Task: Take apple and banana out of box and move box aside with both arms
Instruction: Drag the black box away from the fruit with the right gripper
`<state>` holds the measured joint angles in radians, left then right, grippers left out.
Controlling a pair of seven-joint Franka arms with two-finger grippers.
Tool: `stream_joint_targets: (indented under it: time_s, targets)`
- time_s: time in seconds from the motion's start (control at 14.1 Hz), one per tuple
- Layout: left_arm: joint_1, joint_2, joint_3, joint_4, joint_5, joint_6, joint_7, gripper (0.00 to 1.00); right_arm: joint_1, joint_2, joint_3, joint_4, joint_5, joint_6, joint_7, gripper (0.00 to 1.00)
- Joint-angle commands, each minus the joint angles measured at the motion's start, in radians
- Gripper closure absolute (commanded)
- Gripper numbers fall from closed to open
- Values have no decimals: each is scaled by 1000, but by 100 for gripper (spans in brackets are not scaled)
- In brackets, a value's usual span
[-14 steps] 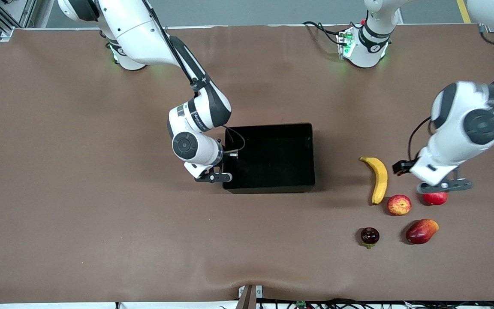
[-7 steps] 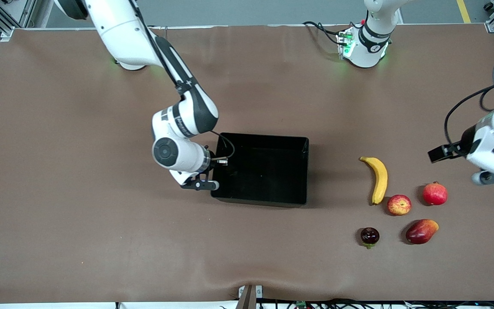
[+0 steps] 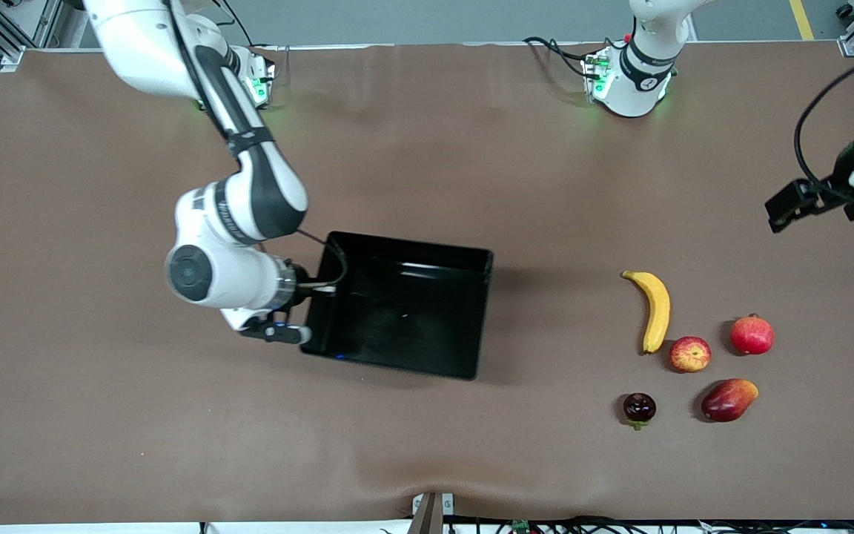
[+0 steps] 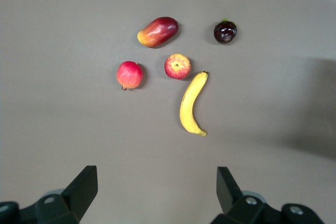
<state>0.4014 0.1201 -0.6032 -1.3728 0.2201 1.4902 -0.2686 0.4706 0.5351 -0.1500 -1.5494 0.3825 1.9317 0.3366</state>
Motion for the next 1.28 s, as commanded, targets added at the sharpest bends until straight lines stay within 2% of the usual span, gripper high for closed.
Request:
stream_joint_targets:
  time_s: [0.0, 0.21, 0.57, 0.71, 1.06, 1.21]
  targets:
    - [-39, -65, 55, -23, -48, -36, 51, 0, -107, -102, 20, -87, -78, -7, -106, 100]
    - [-299, -115, 343, -52, -114, -61, 61, 0, -222, -130, 20, -110, -91, -49, -269, 100]
    - [-547, -189, 600, -127, -148, -61, 61, 0, -397, -119, 20, -113, -171, -74, -473, 100]
    - [-582, -207, 635, -156, -168, -59, 61, 0, -443, -118, 20, -129, -204, -74, -546, 100]
    - [-593, -231, 629, -184, -185, -59, 61, 0, -570, -103, 18, -129, -243, -71, -746, 100]
    - [-582, -231, 617, -184, -186, -59, 61, 0, -613, -63, 18, -127, -272, -68, -777, 100]
